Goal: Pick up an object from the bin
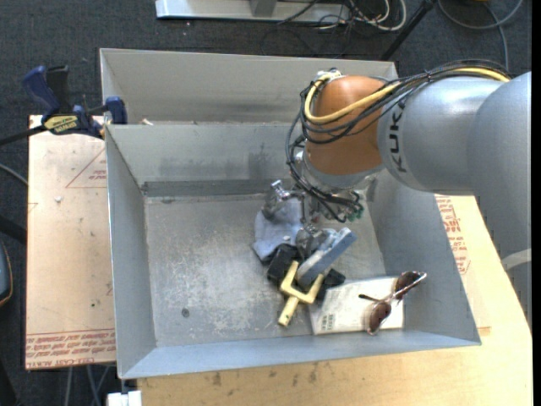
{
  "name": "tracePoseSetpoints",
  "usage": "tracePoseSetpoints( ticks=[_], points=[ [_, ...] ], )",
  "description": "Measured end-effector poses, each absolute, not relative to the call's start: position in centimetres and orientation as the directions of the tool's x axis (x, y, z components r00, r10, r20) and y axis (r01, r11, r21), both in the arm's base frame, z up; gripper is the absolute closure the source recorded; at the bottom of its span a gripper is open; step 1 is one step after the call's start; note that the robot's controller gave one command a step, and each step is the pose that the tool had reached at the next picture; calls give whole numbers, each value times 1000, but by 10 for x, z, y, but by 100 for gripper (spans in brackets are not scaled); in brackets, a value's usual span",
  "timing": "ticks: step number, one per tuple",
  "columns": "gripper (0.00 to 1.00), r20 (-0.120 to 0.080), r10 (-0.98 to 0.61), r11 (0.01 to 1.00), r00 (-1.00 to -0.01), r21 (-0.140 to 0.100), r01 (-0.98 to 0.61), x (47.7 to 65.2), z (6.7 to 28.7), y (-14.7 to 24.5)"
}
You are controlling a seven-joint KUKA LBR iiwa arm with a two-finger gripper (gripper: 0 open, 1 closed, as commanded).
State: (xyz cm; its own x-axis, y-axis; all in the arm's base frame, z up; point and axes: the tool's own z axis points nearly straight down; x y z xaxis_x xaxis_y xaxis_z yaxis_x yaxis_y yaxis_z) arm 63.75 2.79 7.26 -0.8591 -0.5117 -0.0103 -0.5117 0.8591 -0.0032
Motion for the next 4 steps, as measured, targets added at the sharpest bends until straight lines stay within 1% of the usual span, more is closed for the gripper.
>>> tracePoseSetpoints(
  ticks=[1, 2, 3, 4],
  points=[
    [0, -3, -521, 853, -853, 0, -521, 635, 112, 35],
    [0, -5, -513, 858, -858, 0, -513, 638, 85, 31],
    [100, -3, -891, 455, -454, -4, -891, 647, 76, 48],
    [100, -3, -890, 456, -456, -3, -890, 647, 76, 48]
  ],
)
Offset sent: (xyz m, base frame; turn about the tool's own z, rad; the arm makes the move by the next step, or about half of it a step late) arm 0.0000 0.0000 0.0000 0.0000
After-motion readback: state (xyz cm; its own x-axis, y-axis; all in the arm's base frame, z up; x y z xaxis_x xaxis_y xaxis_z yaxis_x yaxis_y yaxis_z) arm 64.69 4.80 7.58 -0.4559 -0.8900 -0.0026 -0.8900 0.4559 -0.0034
